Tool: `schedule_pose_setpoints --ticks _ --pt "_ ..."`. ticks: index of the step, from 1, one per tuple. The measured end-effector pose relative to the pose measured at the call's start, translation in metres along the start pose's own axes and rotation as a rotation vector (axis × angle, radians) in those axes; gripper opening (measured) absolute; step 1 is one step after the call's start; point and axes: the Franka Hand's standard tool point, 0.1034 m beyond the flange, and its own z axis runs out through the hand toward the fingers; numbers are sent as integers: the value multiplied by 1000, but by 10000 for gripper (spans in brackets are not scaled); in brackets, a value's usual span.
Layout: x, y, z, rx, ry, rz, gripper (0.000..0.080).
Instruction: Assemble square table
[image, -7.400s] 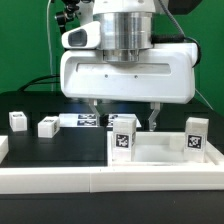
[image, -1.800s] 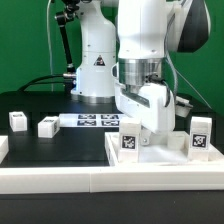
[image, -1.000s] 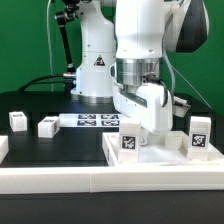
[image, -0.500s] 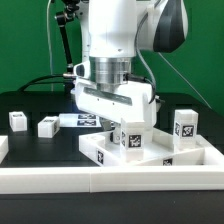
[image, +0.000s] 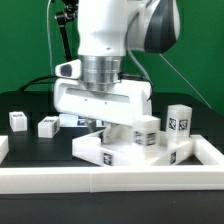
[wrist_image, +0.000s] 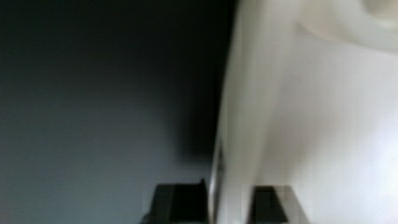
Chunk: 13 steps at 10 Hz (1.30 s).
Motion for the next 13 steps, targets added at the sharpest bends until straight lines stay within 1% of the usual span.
schedule_pose_setpoints --ticks 1,3,5,6,7,8,9,10,11,12,13 --pt "7 0 -1 -2 0 -139 75" --pt "6 1 -1 -6 0 -223 70" --pt "7 2 -1 -10 0 -364 69" --pt "9 0 -1 -16 0 -425 69" --pt "18 -11 -1 -30 9 -584 69" --pt "30 -21 -2 -35 23 -727 69" --pt "37 -22 -3 -28 24 -865 69" --pt "37 -19 -2 -31 21 -899 69" --pt "37 -18 -2 -34 19 -956 69" --pt "38 -16 -1 -43 14 -1068 69" --pt "38 -17 -1 -47 14 -1093 69"
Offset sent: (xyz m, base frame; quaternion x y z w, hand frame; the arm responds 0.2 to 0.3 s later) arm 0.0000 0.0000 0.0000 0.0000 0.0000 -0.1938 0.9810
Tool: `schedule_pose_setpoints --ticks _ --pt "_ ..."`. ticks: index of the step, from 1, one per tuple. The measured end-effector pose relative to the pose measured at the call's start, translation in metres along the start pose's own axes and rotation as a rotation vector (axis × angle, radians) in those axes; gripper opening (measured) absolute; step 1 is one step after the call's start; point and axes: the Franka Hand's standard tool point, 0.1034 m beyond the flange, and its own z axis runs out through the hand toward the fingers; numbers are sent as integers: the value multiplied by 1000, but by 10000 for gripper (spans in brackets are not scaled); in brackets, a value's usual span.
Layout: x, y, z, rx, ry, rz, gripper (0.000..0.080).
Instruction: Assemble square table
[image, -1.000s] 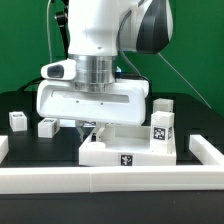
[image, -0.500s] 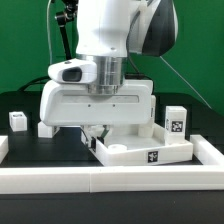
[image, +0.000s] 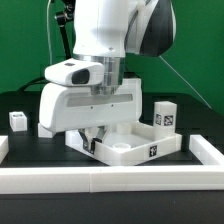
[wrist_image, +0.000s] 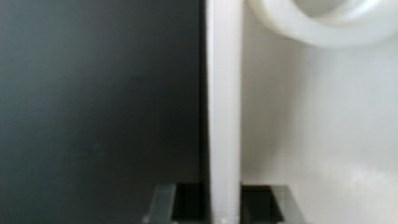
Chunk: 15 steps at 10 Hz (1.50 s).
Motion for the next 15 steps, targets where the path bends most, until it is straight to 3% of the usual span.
schedule_pose_setpoints --ticks 2,5,9,13,15 --pt "22 -6 -2 -31 5 -161 70" --pt "59 -8 -6 -45 -8 -485 70" --pt "52 -3 -4 -57 -31 -709 70" --pt "103 -17 -10 -76 -24 -836 69" --pt "100 -16 -8 -74 -26 -831 69"
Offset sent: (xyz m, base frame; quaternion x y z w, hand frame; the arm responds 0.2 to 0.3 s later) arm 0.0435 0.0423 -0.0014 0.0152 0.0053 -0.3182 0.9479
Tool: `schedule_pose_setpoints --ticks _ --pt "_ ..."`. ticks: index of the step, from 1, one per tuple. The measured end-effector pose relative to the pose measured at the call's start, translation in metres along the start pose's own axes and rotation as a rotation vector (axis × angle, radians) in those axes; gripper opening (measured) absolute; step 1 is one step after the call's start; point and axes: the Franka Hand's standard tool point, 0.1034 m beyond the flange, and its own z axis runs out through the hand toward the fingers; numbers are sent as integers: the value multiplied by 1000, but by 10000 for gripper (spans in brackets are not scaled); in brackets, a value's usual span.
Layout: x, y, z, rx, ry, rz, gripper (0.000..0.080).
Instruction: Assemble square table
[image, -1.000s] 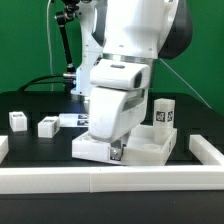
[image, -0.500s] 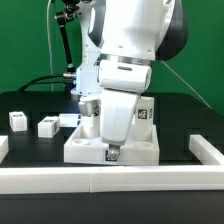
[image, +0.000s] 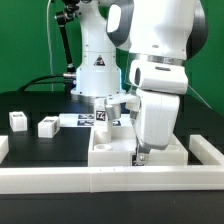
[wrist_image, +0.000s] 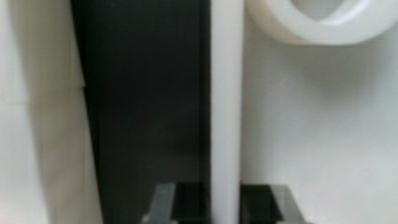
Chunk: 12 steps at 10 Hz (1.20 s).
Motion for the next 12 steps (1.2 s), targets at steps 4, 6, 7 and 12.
schedule_pose_setpoints --ticks 4,6,7,12 --pt "29 11 -1 13 7 -1 69" --pt "42 24 1 24 -5 -26 69" --pt "39 24 1 21 -4 -22 69" --pt "30 3 -1 100 -32 10 500"
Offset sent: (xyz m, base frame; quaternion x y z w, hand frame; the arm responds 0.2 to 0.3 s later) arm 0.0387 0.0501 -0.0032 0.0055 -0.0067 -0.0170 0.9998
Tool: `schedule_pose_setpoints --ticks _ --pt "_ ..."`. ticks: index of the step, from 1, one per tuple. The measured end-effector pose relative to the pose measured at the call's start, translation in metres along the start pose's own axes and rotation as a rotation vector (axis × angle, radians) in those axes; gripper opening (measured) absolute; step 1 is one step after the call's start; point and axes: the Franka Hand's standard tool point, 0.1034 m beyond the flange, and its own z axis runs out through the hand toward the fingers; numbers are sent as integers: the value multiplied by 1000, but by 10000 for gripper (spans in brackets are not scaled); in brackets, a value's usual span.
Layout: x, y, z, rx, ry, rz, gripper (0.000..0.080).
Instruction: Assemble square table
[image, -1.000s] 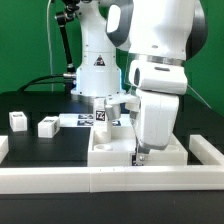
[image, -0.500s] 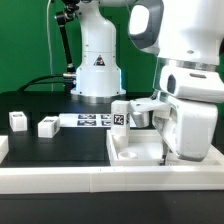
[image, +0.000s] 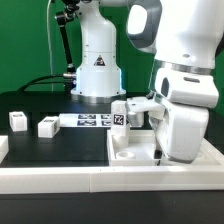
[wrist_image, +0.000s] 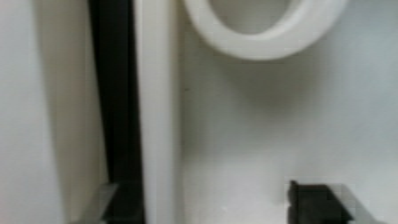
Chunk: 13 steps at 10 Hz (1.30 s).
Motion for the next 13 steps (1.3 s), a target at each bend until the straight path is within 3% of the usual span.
schedule_pose_setpoints --ticks 1,2,3,6,8,9,11,13 --pt "-3 -4 -4 24 -10 2 601" --pt "-6 -3 -13 28 -13 6 601" --pt "-9 0 -23 14 -10 13 640" --pt "-46 -5 -62 -19 -1 61 647" --pt "-76 -25 -65 -10 1 86 649" --pt "-84 -27 -63 -12 3 115 649" --pt "-79 -27 -62 -11 5 143 649" --pt "-81 -28 -59 -4 7 339 649"
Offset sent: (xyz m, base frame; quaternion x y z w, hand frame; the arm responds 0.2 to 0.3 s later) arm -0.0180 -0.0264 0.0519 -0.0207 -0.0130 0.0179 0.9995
